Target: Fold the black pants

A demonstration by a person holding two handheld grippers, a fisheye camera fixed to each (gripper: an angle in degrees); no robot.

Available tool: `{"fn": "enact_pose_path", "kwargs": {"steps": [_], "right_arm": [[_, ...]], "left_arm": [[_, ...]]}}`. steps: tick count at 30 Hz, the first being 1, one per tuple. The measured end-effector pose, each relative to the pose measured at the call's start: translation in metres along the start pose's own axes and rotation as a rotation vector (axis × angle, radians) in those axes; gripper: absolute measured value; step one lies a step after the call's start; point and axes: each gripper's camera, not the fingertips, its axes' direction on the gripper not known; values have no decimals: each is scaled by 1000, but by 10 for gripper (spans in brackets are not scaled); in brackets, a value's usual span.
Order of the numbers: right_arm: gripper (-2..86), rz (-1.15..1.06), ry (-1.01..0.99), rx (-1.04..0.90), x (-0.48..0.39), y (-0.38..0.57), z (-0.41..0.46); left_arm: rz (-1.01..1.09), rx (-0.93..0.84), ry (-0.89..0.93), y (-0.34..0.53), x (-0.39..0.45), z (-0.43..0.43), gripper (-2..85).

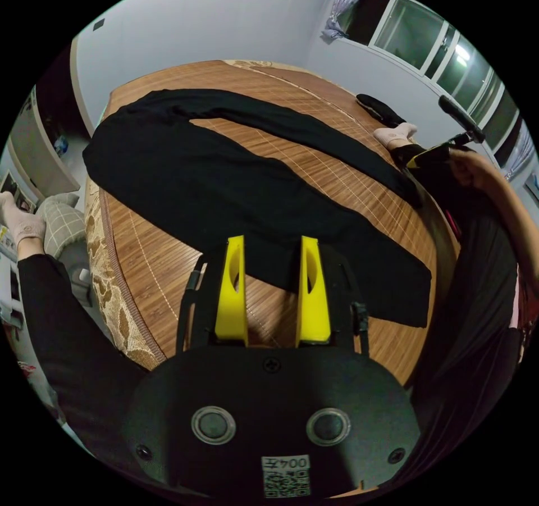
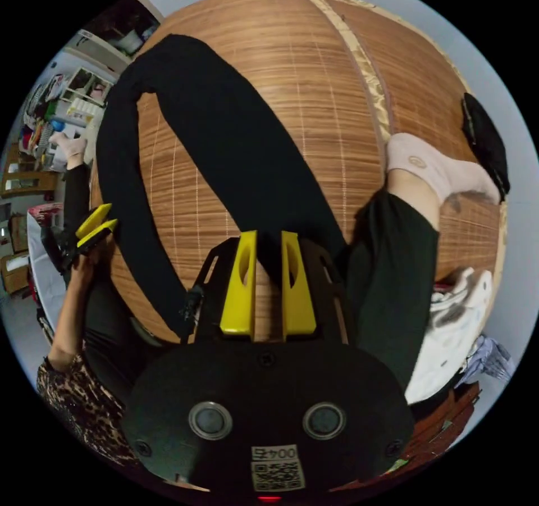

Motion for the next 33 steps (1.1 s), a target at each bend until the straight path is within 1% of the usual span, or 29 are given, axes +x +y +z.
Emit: {"fn": "enact_pose_path", "kwargs": {"steps": [1,3,5,7,8,13,15,16,17,20,21,22,24,26,30,33], "right_arm": [[87,-2,17,-14,-2,-1,5],[98,-20,129,-64,-10,-2,23],[101,-19,168,-75,-11,2,28],[104,-9,164,-104,-10,8,33],[105,-11,155,-155,-10,12,41],[111,-7,197,-112,-17,32,31],[97,-123,219,47,-47,51,6],[92,-168,213,76,-58,57,1],[87,-262,185,112,-81,70,-4],[86,-510,84,95,-149,107,7],[89,-611,97,79,-177,123,18],[90,-662,119,73,-190,131,23],[98,-836,234,80,-233,161,43],[100,-889,279,97,-250,175,51],[111,-826,240,39,-253,184,65],[115,-791,190,55,-247,193,64]], "left_arm": [[2,-1,-2,0,1,0,139],[16,-4,-12,1,5,0,141],[30,-7,-19,1,9,0,144],[45,-12,-27,1,12,1,146],[52,-15,-31,1,14,1,147],[65,-17,-36,1,19,0,154],[60,-14,-25,2,18,-1,155],[58,-13,-23,2,17,-1,155],[53,-11,-16,1,16,-1,155],[45,-8,-9,1,15,-1,152],[45,-7,-9,1,15,-1,152],[47,-7,-9,2,16,-2,152],[55,-10,-10,2,17,-2,155],[57,-9,-13,2,18,-3,158],[53,-4,-8,2,18,-6,161],[47,13,1,2,16,-9,160]]}}
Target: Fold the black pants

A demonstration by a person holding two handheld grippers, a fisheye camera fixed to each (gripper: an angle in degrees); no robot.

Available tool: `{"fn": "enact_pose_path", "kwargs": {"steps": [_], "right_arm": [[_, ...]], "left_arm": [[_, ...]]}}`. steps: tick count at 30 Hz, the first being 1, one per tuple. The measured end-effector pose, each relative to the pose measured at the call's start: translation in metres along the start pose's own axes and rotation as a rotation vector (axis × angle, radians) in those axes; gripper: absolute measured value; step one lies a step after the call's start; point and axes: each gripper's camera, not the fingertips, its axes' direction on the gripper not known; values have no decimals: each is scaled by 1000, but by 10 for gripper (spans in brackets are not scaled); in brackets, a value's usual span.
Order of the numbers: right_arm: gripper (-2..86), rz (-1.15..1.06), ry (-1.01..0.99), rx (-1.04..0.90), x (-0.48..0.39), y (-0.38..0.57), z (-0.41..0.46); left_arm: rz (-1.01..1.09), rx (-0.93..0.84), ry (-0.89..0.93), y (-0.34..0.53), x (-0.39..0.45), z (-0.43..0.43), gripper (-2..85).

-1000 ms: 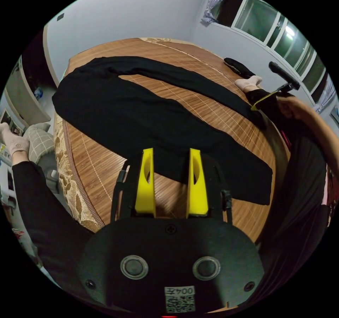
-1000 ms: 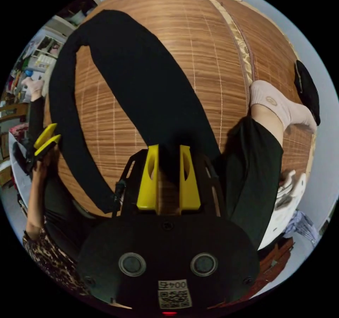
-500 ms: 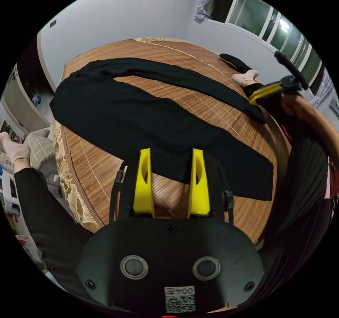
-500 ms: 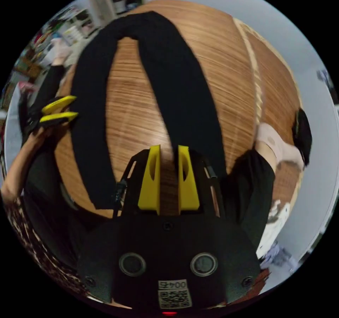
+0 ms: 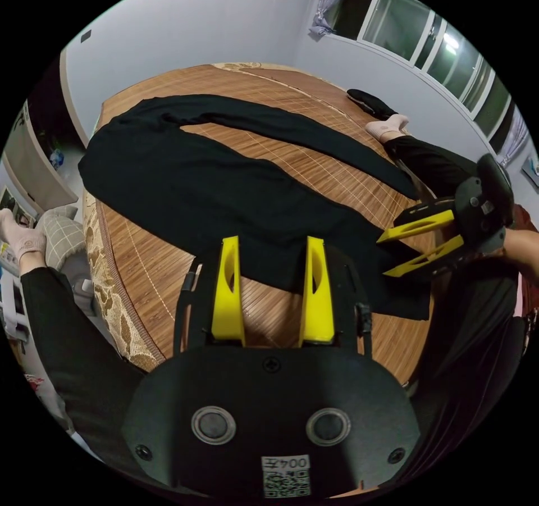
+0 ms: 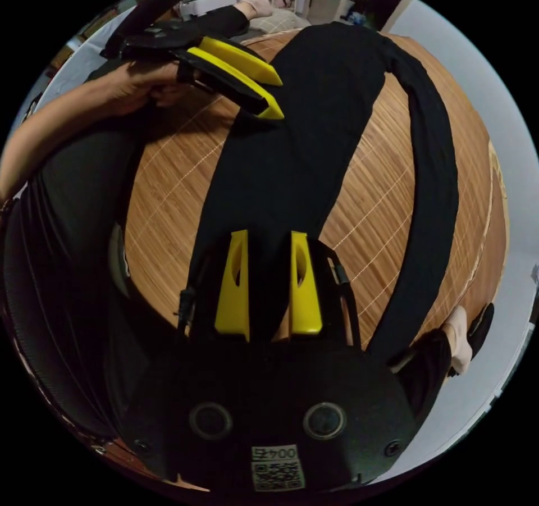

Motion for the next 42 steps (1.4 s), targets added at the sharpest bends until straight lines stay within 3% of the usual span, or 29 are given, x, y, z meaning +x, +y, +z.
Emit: {"fn": "enact_pose_path", "kwargs": {"steps": [14,42], "right_arm": [[127,312,-28,66,-49,38,-6],[136,344,1,75,-93,91,-21]], "left_arm": [[-37,27,20,-1,-8,-8,160],[130,-39,-121,-14,24,7,180]]}}
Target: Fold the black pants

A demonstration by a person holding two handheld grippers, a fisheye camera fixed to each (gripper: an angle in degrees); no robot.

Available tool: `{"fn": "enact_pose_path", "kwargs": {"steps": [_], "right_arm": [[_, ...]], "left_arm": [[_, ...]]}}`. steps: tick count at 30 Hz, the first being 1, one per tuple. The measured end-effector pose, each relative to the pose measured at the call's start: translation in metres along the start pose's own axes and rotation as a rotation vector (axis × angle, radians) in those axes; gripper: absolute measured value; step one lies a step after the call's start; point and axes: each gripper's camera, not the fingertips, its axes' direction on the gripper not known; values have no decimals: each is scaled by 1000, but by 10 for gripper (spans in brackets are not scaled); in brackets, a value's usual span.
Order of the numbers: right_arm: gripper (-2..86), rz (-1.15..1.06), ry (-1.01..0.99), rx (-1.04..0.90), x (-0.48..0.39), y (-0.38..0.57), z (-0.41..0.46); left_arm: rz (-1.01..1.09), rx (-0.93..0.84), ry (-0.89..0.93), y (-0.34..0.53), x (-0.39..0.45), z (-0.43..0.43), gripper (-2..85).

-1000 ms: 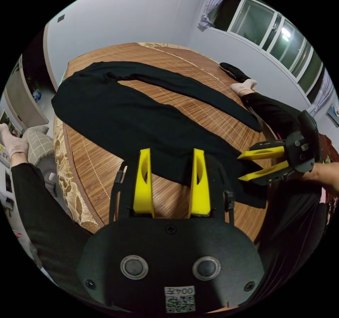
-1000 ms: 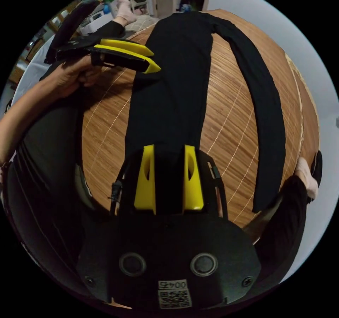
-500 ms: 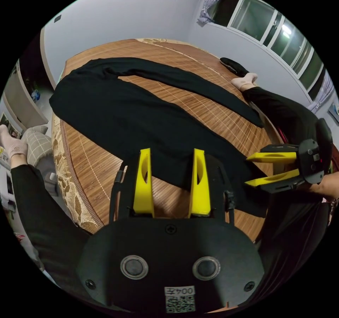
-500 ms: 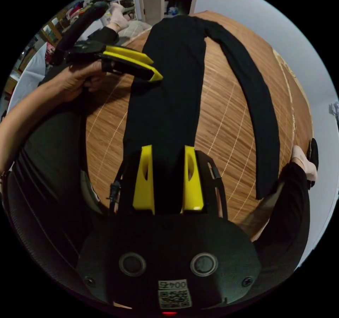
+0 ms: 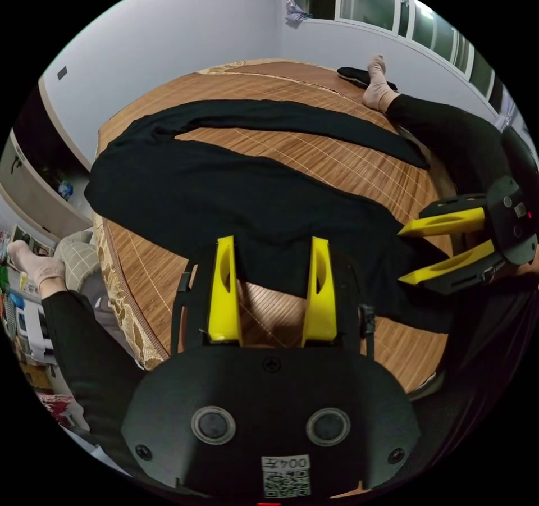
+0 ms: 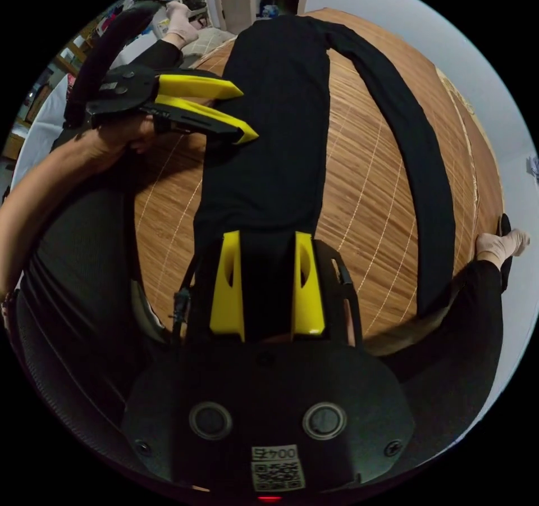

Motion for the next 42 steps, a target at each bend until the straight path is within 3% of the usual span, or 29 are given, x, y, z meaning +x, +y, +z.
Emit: {"fn": "enact_pose_path", "kwargs": {"steps": [6,10,15,18,25,30,37,42], "right_arm": [[123,-36,31,226,11,18,-29],[119,-20,-13,260,26,15,-23],[94,19,-87,271,53,16,-9],[92,44,-116,307,68,19,-11],[70,56,-103,327,93,26,-11],[59,34,-67,332,108,31,-14],[72,70,-148,339,145,33,-24],[107,172,-228,461,206,37,-57]], "left_arm": [[8,-1,-1,-5,-4,0,185],[-11,9,27,-7,-13,-3,183],[-220,222,57,-5,-79,-40,169],[-325,237,22,-17,-132,-39,165],[-329,186,-72,-87,-210,-7,163],[-317,17,-132,-111,-242,42,166],[-283,15,-139,-126,-249,54,171],[-278,13,-147,-139,-256,65,171]]}}
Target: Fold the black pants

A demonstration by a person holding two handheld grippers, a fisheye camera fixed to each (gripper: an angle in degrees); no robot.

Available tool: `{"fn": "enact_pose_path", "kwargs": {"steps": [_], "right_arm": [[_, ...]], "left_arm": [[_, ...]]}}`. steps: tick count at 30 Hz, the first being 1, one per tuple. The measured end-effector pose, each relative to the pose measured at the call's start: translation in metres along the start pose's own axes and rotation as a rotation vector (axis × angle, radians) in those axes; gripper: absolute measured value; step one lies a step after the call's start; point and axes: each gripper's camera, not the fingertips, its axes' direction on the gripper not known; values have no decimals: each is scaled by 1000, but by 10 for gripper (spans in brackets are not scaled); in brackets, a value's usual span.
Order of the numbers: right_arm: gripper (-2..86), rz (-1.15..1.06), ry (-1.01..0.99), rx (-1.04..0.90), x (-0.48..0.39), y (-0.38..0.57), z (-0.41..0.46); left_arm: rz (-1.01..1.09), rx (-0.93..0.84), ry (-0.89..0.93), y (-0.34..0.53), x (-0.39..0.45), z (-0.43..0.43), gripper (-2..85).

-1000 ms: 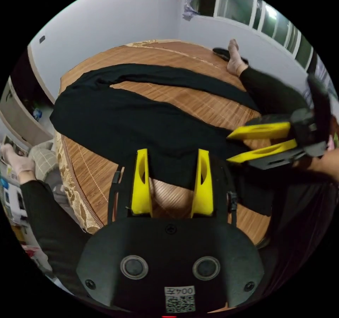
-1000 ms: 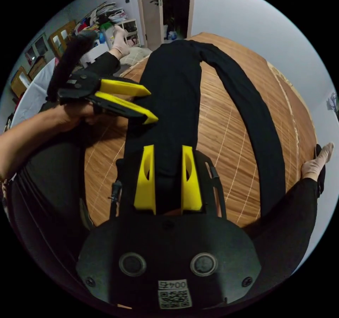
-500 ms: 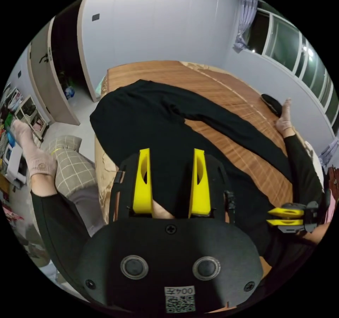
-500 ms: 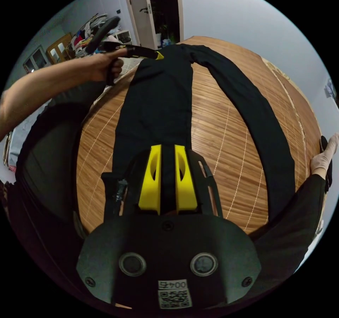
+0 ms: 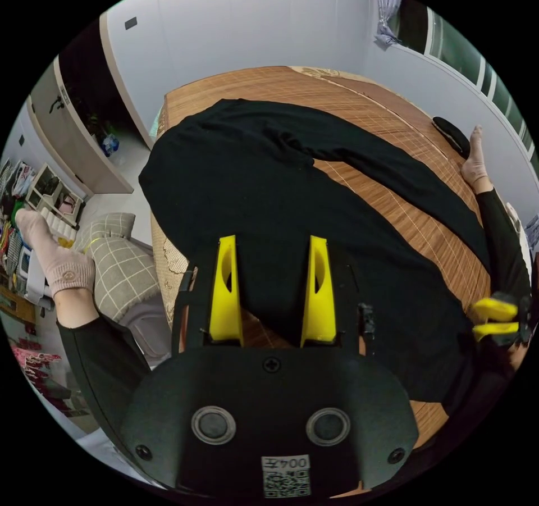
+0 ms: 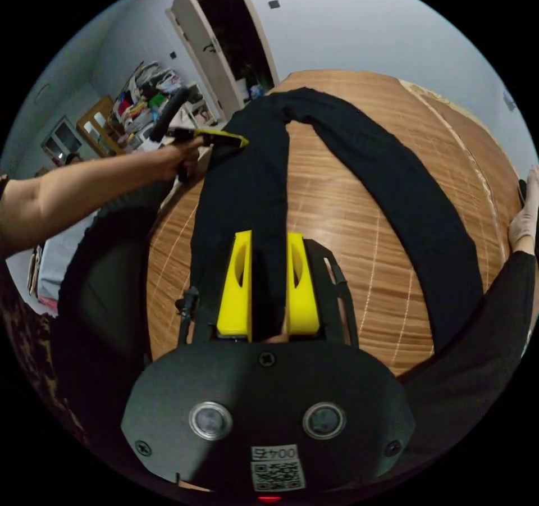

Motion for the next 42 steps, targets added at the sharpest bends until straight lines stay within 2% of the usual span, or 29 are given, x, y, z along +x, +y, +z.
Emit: {"fn": "enact_pose_path", "kwargs": {"steps": [7,11,18,22,26,32,35,42], "right_arm": [[144,-49,-12,-9,80,-67,-40],[171,-92,109,17,131,-107,-40],[100,78,214,65,215,-144,-25],[99,91,284,45,240,-164,-20],[100,169,253,49,271,-182,-21],[103,217,249,17,297,-207,-17],[108,245,259,4,312,-219,-19],[123,263,252,-59,336,-255,-22]], "left_arm": [[2,2,-6,-18,-3,15,171],[2,2,-5,-32,-6,25,171],[1,0,-1,-58,-11,42,170],[2,-26,8,-80,-18,49,168],[-18,-14,9,-146,-40,50,157],[-190,45,149,-298,-63,78,147],[-246,53,190,-365,-56,107,147],[-260,27,144,-480,-18,176,155]]}}
